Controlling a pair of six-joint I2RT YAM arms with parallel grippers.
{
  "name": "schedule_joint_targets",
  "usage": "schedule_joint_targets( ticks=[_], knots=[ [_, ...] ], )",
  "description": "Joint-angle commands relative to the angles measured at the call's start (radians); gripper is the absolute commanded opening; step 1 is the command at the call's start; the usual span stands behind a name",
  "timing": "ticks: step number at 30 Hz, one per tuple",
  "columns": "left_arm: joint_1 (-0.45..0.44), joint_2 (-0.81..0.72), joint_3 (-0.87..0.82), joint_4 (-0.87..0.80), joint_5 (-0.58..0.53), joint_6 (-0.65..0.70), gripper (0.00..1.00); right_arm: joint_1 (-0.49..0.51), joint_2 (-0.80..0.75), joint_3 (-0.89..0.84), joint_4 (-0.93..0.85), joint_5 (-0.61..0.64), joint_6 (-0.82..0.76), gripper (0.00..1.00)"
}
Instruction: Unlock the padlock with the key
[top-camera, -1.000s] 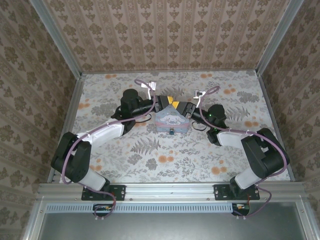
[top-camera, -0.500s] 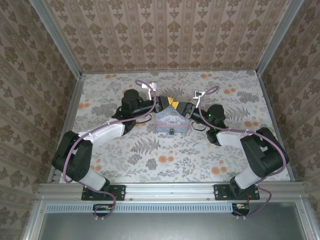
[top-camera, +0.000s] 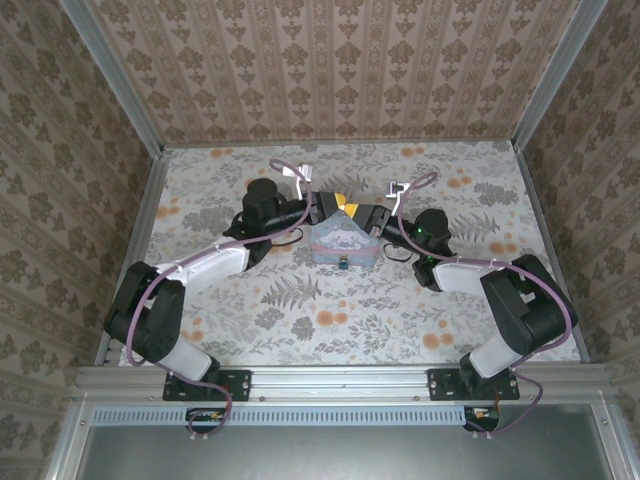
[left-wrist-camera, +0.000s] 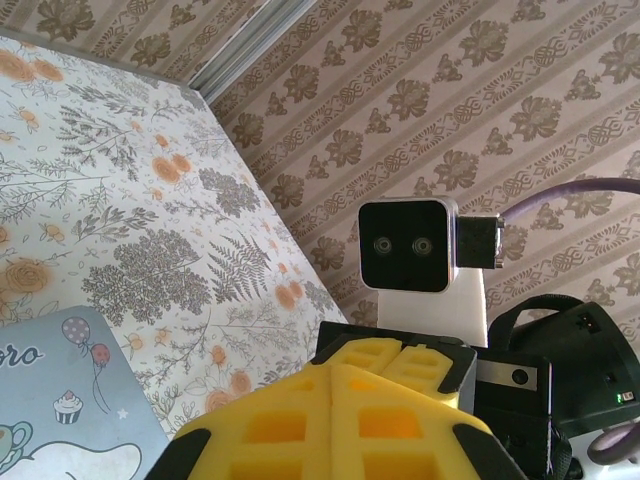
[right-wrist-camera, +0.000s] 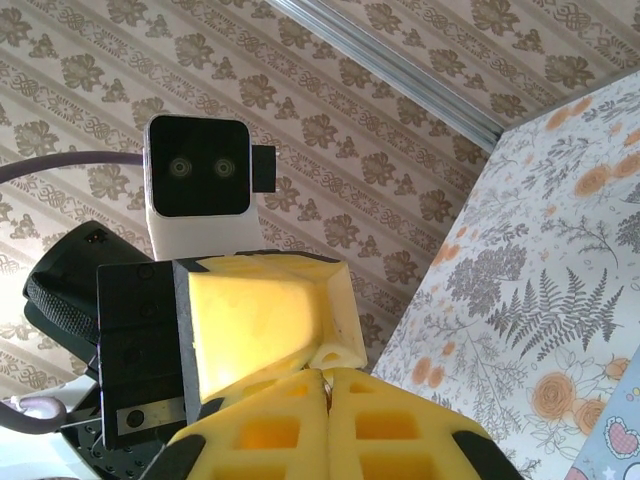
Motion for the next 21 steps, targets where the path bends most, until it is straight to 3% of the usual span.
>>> schedule_joint_targets(
  ticks=[1,9,10,12,15,18,21],
  knots=[
    [-0.008,0.015,0.010,0.026,0.012,-0.008,0.00,0.005,0.012,0.015,0.057,-0.021,0.011,0.03],
    [-0.004,0.021,0.028,-0.004,0.016,0.003,0.02,0.003,0.004,0.010,0.060,-0.027,0.021,0.00],
    [0.000,0.011,0.028,-0.018,0.009,0.009,0.11,0.003,-0.001,0.005,0.050,-0.018,0.017,0.00],
    [0.020,-0.020,0.021,-0.049,0.002,0.020,0.40,0.002,-0.018,-0.008,-0.001,0.000,0.004,0.00],
    [0.057,-0.092,-0.019,-0.086,-0.057,0.035,0.63,-0.008,-0.057,-0.028,-0.121,0.042,-0.030,0.00],
    [0.078,-0.172,-0.057,-0.171,-0.088,0.081,0.76,-0.022,-0.096,-0.049,-0.231,0.075,-0.062,0.00],
    [0.067,-0.248,-0.084,-0.287,-0.127,0.153,0.82,-0.047,-0.131,-0.081,-0.325,0.102,-0.083,0.00]
  ],
)
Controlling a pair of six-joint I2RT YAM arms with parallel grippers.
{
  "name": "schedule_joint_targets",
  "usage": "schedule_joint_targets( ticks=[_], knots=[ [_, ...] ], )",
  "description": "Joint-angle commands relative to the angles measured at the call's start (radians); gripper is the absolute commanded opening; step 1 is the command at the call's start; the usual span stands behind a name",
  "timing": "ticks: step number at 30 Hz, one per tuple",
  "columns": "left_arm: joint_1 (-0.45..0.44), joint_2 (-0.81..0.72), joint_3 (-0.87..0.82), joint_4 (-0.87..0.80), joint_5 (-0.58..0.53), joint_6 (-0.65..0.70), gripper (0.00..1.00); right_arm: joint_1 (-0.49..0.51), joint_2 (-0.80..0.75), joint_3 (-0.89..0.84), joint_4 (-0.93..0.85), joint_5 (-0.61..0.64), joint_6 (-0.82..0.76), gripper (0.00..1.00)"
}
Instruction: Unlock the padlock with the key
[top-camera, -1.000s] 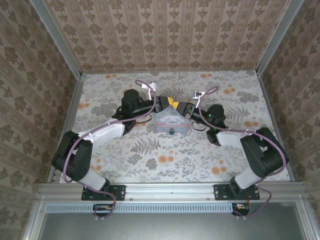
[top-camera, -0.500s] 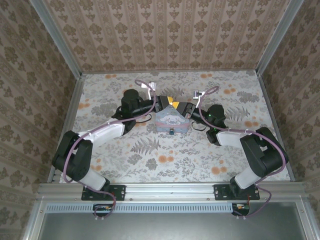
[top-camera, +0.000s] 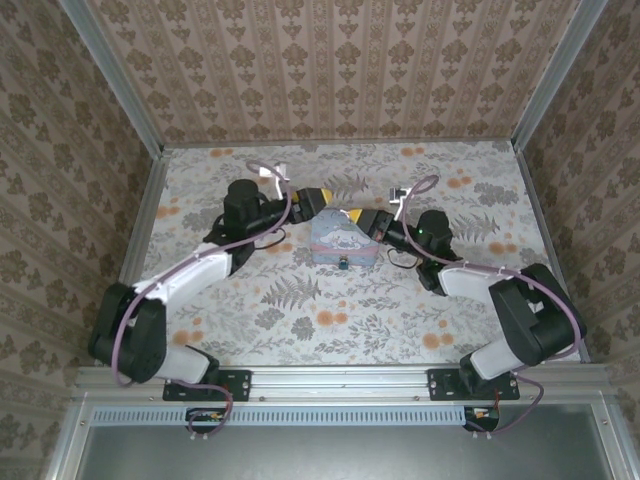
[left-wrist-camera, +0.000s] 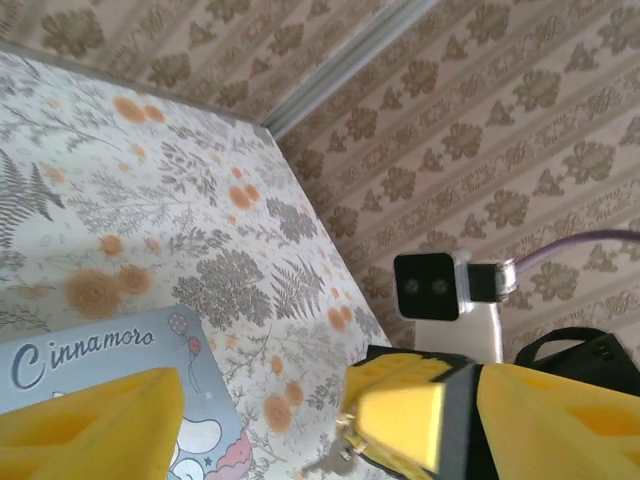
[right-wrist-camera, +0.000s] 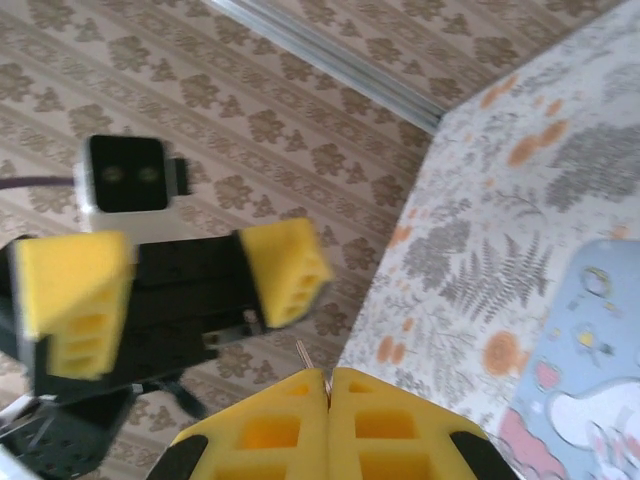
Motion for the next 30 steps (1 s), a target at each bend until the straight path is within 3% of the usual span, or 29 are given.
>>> schedule_joint_targets(
  ticks=[1,5,9,17,30],
  knots=[
    [-0.022,-0.096,-0.027,-0.165,-0.059,0.120,0.83,-0.032,-0.057,-0.041,-0.154,0.061,-0.051,0.00],
    [-0.093,-0.155,-0.053,-0.373,-0.173,0.260,0.86,-0.075,-0.083,-0.077,-0.248,0.095,-0.064,0.00],
    [-0.174,-0.146,-0.102,-0.435,-0.257,0.315,0.87,-0.102,-0.069,-0.087,-0.262,0.094,-0.066,0.00],
    [-0.309,0.044,-0.129,-0.362,-0.372,0.345,0.86,-0.107,0.026,-0.054,-0.224,0.070,-0.054,0.00],
    [-0.324,0.297,-0.083,-0.179,-0.372,0.359,0.84,-0.117,0.166,-0.006,-0.146,0.050,-0.024,0.00]
  ],
)
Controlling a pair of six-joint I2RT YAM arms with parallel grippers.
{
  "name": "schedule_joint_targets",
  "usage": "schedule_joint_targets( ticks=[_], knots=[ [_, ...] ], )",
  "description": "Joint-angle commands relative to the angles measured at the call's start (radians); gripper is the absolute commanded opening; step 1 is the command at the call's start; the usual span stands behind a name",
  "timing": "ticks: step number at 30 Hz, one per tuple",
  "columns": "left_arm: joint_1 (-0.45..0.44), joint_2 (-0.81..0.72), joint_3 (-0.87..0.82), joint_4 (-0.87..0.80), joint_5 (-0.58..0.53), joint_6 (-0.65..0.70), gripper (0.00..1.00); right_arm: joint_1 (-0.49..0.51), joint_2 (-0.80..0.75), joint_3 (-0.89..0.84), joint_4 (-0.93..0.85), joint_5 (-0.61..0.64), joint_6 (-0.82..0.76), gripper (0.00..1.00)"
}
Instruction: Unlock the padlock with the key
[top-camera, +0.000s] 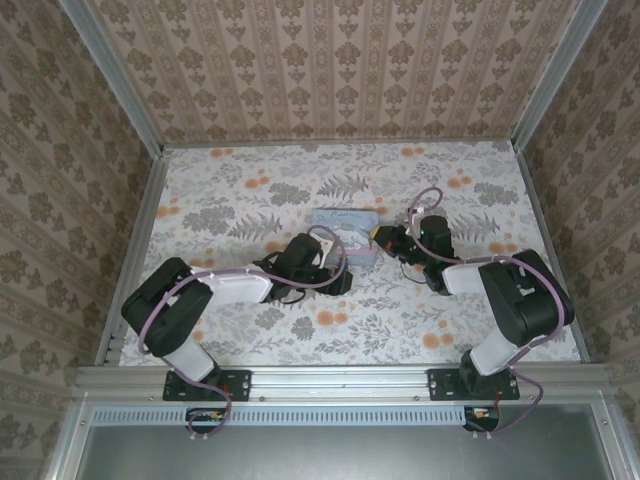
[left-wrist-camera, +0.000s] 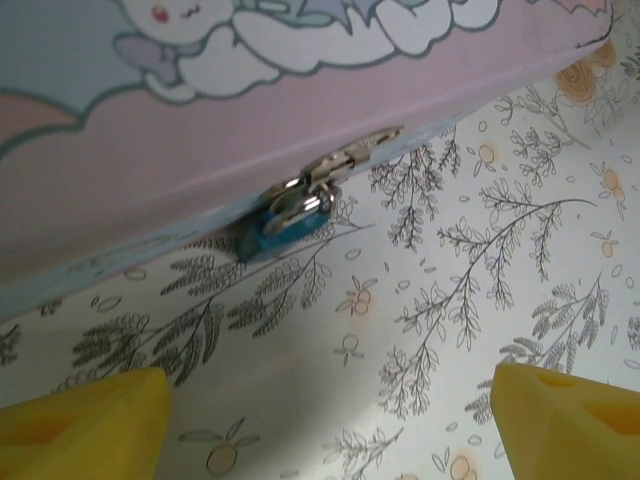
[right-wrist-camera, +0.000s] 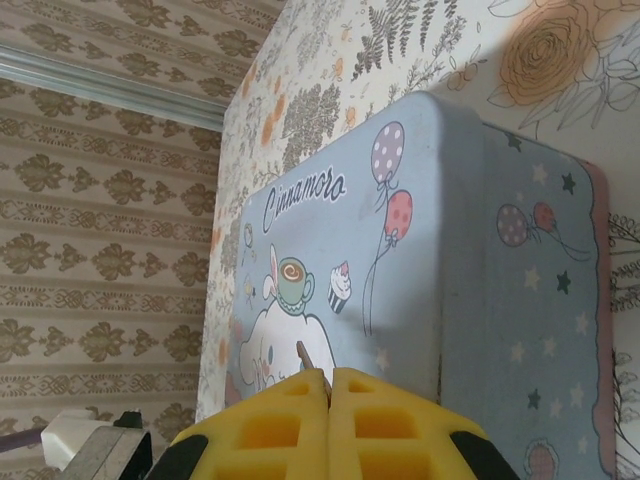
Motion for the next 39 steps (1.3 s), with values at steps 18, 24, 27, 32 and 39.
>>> schedule_joint_targets(
  ticks=[18,24,27,32,39],
  knots=[
    [0.049,0.212,0.042,0.336,0.031,0.017,0.83,-0.036,0.140,0.117,0.091,-0.050,0.044,0.00],
    [0.042,0.279,0.056,0.423,0.064,-0.014,0.82,-0.038,0.151,0.119,0.101,-0.051,0.054,0.00],
    [0.036,0.287,0.062,0.449,0.082,-0.028,0.81,-0.037,0.156,0.119,0.106,-0.050,0.061,0.00],
    [0.038,0.260,0.020,0.535,0.104,-0.084,0.82,-0.037,0.160,0.123,0.105,-0.050,0.063,0.00],
    [0.079,0.322,-0.045,0.782,0.143,-0.257,0.82,-0.038,0.167,0.123,0.112,-0.049,0.068,0.00]
  ],
)
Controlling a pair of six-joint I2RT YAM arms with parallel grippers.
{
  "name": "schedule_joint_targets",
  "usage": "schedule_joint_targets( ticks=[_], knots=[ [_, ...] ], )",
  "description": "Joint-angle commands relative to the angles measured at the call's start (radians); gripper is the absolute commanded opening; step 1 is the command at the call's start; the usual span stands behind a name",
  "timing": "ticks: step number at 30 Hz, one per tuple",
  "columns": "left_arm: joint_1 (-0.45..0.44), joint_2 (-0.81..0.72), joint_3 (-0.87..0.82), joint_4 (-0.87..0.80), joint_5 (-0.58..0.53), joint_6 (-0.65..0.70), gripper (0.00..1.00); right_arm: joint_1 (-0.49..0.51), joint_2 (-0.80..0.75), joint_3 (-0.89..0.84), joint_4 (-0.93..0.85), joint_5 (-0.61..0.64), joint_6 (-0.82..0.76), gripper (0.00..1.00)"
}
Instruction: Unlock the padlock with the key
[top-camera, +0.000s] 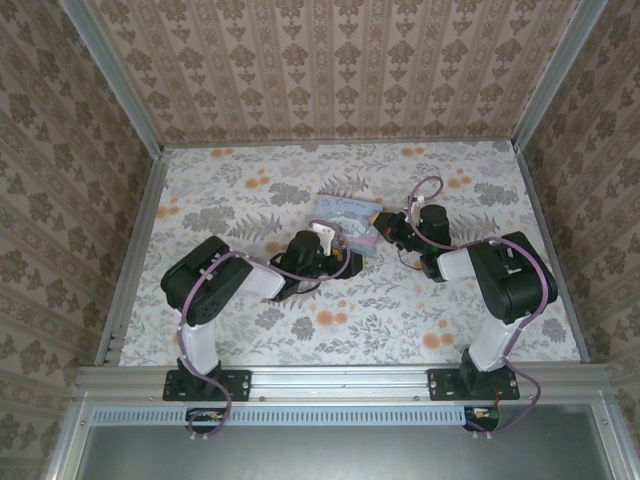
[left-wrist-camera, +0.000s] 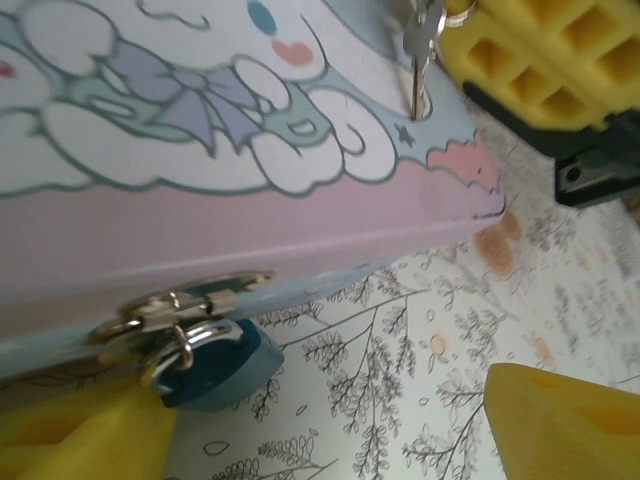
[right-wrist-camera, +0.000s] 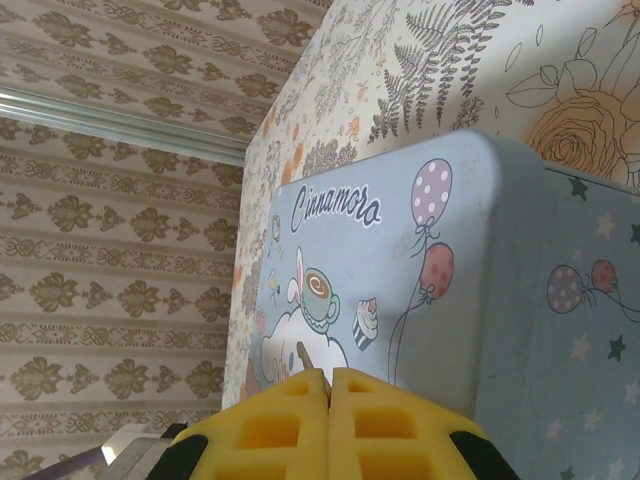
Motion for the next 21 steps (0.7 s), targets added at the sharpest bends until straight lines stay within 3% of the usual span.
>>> schedule_joint_targets(
  ticks=[1,6,13,21],
  knots=[
    [0.029,0.070,-0.038,0.203,0.050,-0.141,0.81,-0.001,0.023,0.017,0.011,-0.021,0.015,0.00],
    [0.063,0.176,-0.070,0.425,0.063,-0.271,0.80,-0.001,0.020,0.014,0.013,-0.021,0.018,0.00],
    [0.059,0.185,-0.068,0.418,0.050,-0.279,0.78,-0.002,0.015,0.015,0.010,-0.024,0.016,0.00],
    [0.050,0.166,-0.074,0.427,0.051,-0.281,0.62,-0.002,0.017,0.017,0.010,-0.023,0.019,0.00]
  ],
)
